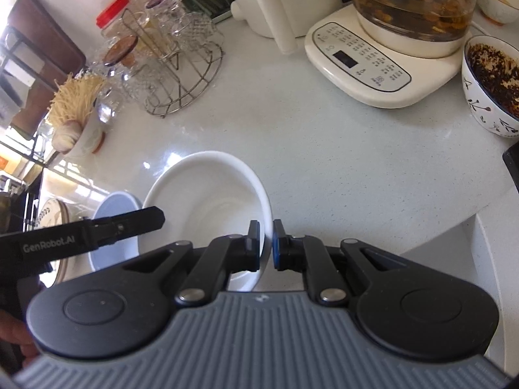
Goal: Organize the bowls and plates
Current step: 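Lift the white ceramic bowl with the left tool toward the plate stack, then carry the ceramic bowl with the left tool over the floral plate stack, then lower the ceramic bowl onto the floral plate and open the left tool, then raise the open left tool up away from the bowl on the plates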
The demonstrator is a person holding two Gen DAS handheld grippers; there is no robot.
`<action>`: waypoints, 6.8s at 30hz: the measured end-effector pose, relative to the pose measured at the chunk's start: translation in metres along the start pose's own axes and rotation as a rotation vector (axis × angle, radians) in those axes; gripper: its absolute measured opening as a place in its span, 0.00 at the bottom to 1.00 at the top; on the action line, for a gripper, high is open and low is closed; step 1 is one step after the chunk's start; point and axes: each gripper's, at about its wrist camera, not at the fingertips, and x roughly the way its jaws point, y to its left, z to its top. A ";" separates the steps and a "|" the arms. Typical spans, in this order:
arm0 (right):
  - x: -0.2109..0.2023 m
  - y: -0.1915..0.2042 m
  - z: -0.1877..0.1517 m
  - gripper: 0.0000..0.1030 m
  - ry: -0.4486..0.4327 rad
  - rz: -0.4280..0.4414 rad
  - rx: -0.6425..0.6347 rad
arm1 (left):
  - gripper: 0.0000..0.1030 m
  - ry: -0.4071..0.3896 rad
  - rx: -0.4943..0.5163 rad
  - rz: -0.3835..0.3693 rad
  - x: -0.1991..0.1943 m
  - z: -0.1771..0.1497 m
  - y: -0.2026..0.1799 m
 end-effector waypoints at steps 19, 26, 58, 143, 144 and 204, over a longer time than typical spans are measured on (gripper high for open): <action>-0.004 0.059 0.010 0.11 -0.044 0.054 -0.036 | 0.12 -0.132 0.024 0.035 -0.067 0.025 0.022; 0.012 0.090 0.010 0.12 -0.006 0.076 -0.104 | 0.12 -0.147 -0.034 0.095 -0.085 0.019 0.052; 0.053 0.133 0.013 0.42 0.084 0.141 -0.294 | 0.13 -0.149 -0.234 0.239 -0.096 -0.009 0.106; 0.024 0.237 -0.036 0.20 -0.037 0.191 -0.120 | 0.13 -0.155 -0.131 0.181 -0.198 -0.011 0.171; 0.024 0.244 -0.036 0.20 -0.036 0.194 -0.130 | 0.13 -0.162 -0.132 0.186 -0.203 -0.011 0.176; 0.062 0.345 -0.027 0.32 -0.080 0.226 -0.277 | 0.42 -0.260 -0.223 0.310 -0.256 -0.020 0.269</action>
